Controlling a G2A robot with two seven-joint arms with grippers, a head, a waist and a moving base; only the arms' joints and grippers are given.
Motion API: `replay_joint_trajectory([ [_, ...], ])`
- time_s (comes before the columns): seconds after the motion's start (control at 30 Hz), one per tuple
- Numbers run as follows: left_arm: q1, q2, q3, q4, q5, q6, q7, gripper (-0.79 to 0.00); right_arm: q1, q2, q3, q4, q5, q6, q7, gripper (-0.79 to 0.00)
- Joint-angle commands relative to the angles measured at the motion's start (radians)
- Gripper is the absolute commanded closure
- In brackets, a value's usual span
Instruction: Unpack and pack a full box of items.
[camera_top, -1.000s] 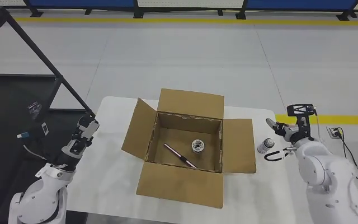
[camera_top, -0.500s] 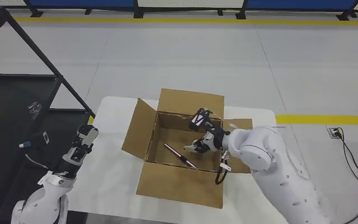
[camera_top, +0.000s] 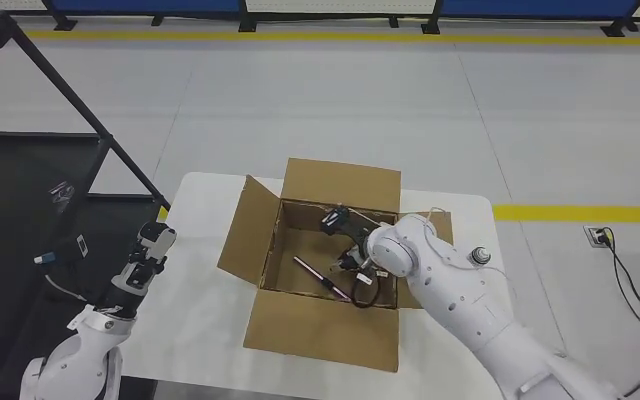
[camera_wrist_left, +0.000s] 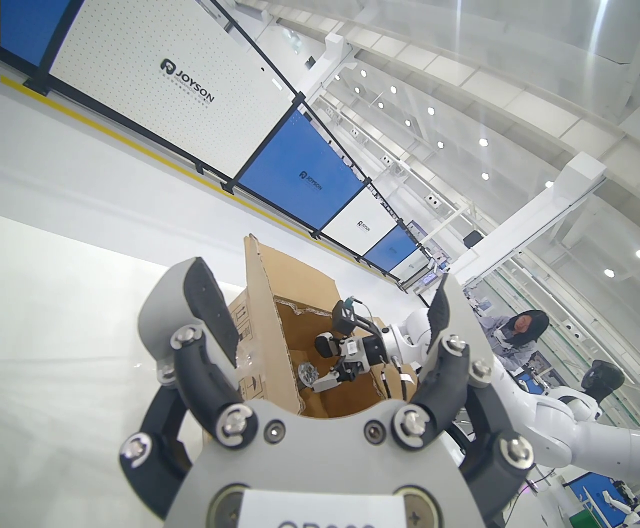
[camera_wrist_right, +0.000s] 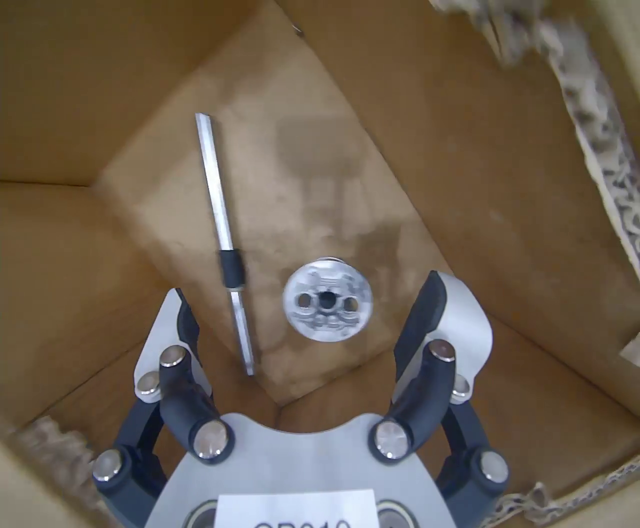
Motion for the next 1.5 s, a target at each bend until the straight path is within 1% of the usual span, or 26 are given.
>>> replay_joint_trajectory([
  [0.0,0.000,0.000,0.000,0.000,0.000,0.000,0.000,-0.785,0.008,-0.008,-0.012,0.031,0.005,0.015,-0.008,-0.785],
  [0.1,0.000,0.000,0.000,0.000,0.000,0.000,0.000,-0.785,0.014,-0.019,-0.022,0.079,-0.004,0.024,-0.023,-0.785],
  [0.13,0.000,0.000,0.000,0.000,0.000,0.000,0.000,-0.785,0.014,-0.022,-0.022,0.092,0.001,0.022,-0.028,-0.690],
  [0.17,0.000,0.000,0.000,0.000,0.000,0.000,0.000,-0.785,0.015,-0.025,-0.023,0.106,0.006,0.017,-0.028,-0.299],
  [0.2,0.000,0.000,0.000,0.000,0.000,0.000,0.000,-0.785,0.016,-0.028,-0.024,0.118,0.008,0.014,-0.033,-0.102],
  [0.23,0.000,0.000,0.000,0.000,0.000,0.000,0.000,-0.785,0.017,-0.031,-0.023,0.128,0.013,0.011,-0.040,0.000],
  [0.43,0.000,0.000,0.000,0.000,0.000,0.000,0.000,-0.785,0.020,-0.042,-0.017,0.162,0.032,-0.006,-0.039,0.000],
  [0.6,0.000,0.000,0.000,0.000,0.000,0.000,0.000,-0.785,0.024,-0.036,0.020,0.138,0.069,-0.035,-0.034,0.000],
  [0.7,0.000,0.000,0.000,0.000,0.000,0.000,0.000,-0.785,0.015,-0.021,0.065,0.069,0.103,-0.053,-0.005,0.000],
  [0.77,0.000,0.000,0.000,0.000,0.000,0.000,0.000,-0.785,-0.007,-0.003,0.109,-0.010,0.128,-0.071,0.025,0.000],
  [0.83,0.000,0.000,0.000,0.000,0.000,0.000,0.000,-0.785,-0.043,0.023,0.164,-0.119,0.129,-0.075,0.066,0.000],
  [0.93,0.000,0.000,0.000,0.000,0.000,0.000,0.000,-0.785,-0.135,0.070,0.283,-0.354,0.100,-0.049,0.130,0.000],
  [1.07,0.000,0.000,0.000,0.000,0.000,0.000,0.000,-0.785,-0.328,0.130,0.478,-0.703,0.017,0.007,0.204,0.000],
  [1.17,0.000,0.000,0.000,0.000,0.000,0.000,0.000,-0.785,-0.465,0.160,0.626,-0.889,-0.038,0.037,0.226,0.000],
  [1.23,0.000,0.000,0.000,0.000,0.000,0.000,0.000,-0.785,-0.546,0.175,0.717,-0.972,-0.076,0.063,0.224,0.000],
  [1.3,0.000,0.000,0.000,0.000,0.000,0.000,0.000,-0.785,-0.621,0.185,0.802,-1.028,-0.106,0.092,0.215,0.000],
  [1.33,0.000,0.000,0.000,0.000,0.000,0.000,0.000,-0.785,-0.657,0.188,0.842,-1.045,-0.097,0.106,0.200,0.000],
  [1.47,0.000,0.000,0.000,0.000,0.000,0.000,0.000,-0.785,-0.776,0.199,0.987,-1.022,-0.097,0.160,0.161,0.000],
])
